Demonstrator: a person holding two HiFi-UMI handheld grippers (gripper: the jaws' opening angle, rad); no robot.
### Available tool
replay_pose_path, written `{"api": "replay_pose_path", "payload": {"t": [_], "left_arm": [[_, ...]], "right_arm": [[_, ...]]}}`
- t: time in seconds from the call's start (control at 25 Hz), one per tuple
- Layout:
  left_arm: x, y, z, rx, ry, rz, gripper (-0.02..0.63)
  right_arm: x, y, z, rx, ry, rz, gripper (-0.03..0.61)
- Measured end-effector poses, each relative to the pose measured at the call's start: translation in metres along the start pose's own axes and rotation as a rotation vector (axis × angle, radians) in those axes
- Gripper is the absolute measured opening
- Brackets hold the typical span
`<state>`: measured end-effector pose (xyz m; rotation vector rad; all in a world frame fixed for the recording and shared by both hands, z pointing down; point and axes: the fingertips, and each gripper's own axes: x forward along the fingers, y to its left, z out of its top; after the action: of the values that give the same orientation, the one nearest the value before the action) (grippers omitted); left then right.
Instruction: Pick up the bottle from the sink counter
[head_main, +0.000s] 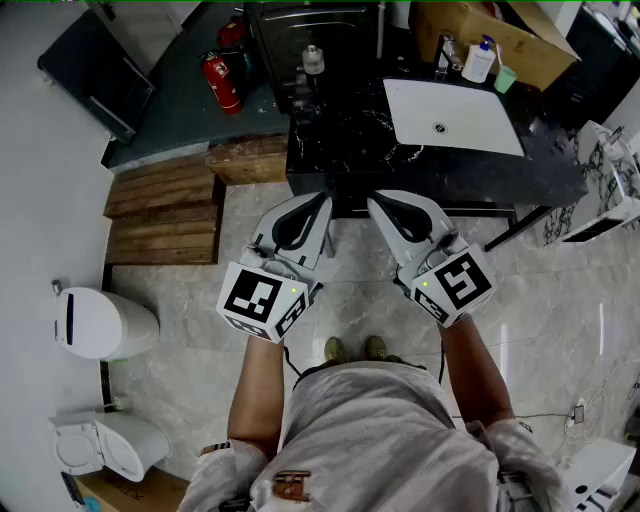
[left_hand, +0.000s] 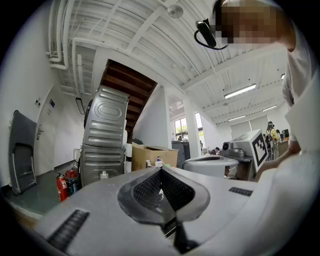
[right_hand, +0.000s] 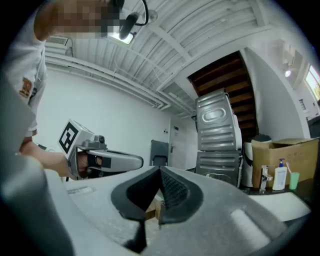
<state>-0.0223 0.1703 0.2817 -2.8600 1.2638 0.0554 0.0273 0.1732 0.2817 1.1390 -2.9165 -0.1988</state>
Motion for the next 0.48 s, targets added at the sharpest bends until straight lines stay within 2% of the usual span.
{"api": "replay_pose_path", "payload": {"t": [0.48], "left_arm": [[-0.001,0.011,-0.001,-0.006,-0.007,-0.001,0.001]], "right_arm": [[0.009,-0.001,-0.003,0.007,0.008,-0.004,0.000]]}}
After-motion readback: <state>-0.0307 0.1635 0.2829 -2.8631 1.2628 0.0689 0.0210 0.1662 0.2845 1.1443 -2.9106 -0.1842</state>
